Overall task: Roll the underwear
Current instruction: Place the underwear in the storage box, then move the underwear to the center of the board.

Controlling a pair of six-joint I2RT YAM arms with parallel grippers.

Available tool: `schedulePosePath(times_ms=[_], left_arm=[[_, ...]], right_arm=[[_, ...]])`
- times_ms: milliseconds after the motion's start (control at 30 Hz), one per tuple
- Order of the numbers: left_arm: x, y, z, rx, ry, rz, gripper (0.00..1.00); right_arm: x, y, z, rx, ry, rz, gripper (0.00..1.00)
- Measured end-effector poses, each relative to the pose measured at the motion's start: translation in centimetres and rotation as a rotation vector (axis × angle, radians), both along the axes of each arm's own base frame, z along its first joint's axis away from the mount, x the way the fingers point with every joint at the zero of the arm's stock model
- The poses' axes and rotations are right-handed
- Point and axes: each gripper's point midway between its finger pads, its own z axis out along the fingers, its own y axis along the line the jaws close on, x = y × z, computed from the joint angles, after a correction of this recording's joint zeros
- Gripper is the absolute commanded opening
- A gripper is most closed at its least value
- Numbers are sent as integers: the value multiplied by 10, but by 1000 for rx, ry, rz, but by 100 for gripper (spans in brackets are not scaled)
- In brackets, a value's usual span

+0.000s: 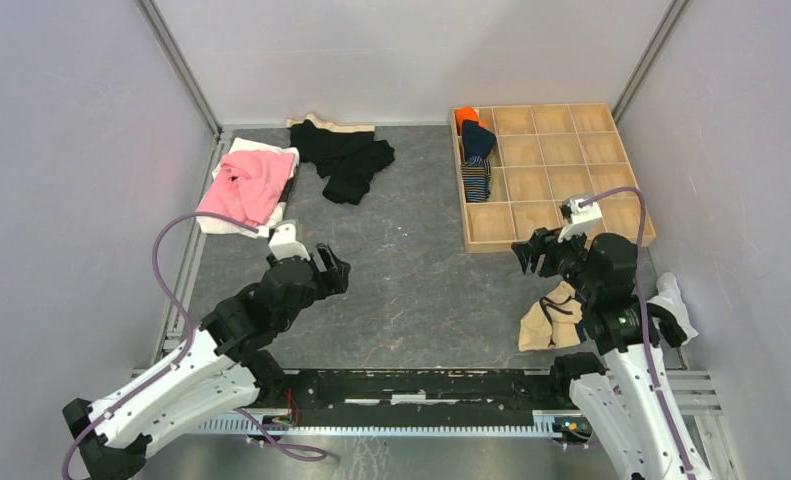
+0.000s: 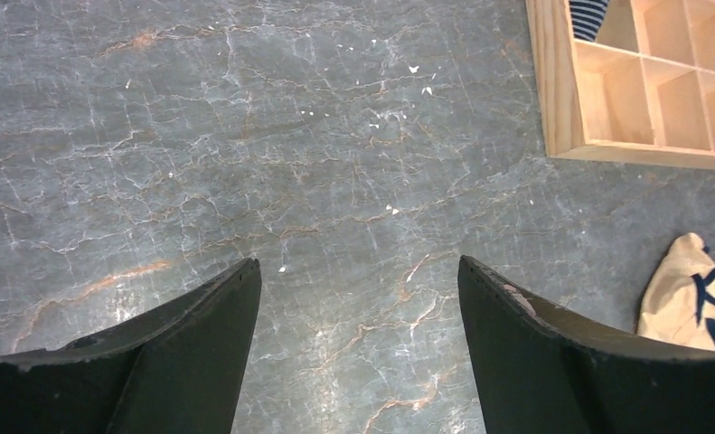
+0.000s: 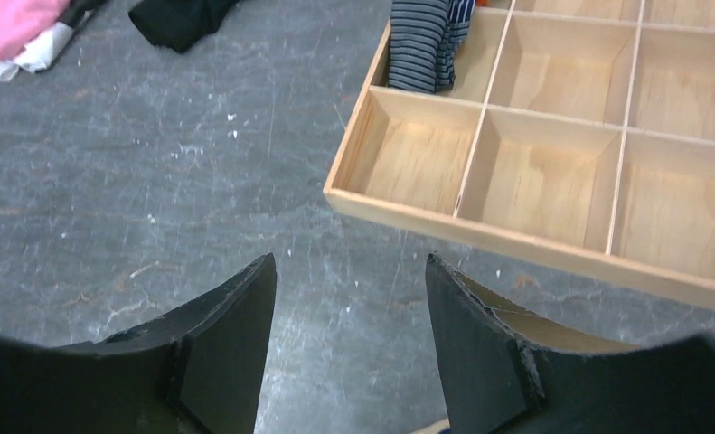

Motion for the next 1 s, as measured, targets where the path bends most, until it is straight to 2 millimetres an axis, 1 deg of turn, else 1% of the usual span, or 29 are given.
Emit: schedulePosePath(times_ms=[100,200,333,400,567,633,700,733,767,800,867,1000], left_arm=[[4,-3,-4,43,18,-8,87],[8,-8,-6,79,30,-20,87],[12,-13,-17,139,54,-50,87],[12,-16,-17,144,55,-69,87],[9,-23,-16,131,56,-112,87],[8,-25,-16,126,59,-126,88],[7,-26,-15,122,58,-133,88],[7,-26,-15,120,58,-134,88],[7,-26,-14,116,54,-137,88],[7,-26,-13,114,53,-137,88],[6,-27,-12,109,51,-142,88],[6,-29,-8,107,46,-154,88]], right_arm=[[-10,-3,-12,-3,26,-9,68],[-15,-11,-23,7,62,-69,72],[-14,-34,-40,21,152,-247,73],[-15,-43,-51,19,201,-311,73],[-22,-58,-75,-13,322,-414,75],[-25,-62,-80,-25,362,-447,75],[-27,-66,-83,-27,385,-480,78],[-28,-69,-84,-26,393,-502,86],[-28,-73,-84,-24,400,-537,92],[-27,-77,-84,-19,406,-570,94],[-26,-88,-83,-30,418,-655,98],[-17,-110,-72,-68,411,-803,98]])
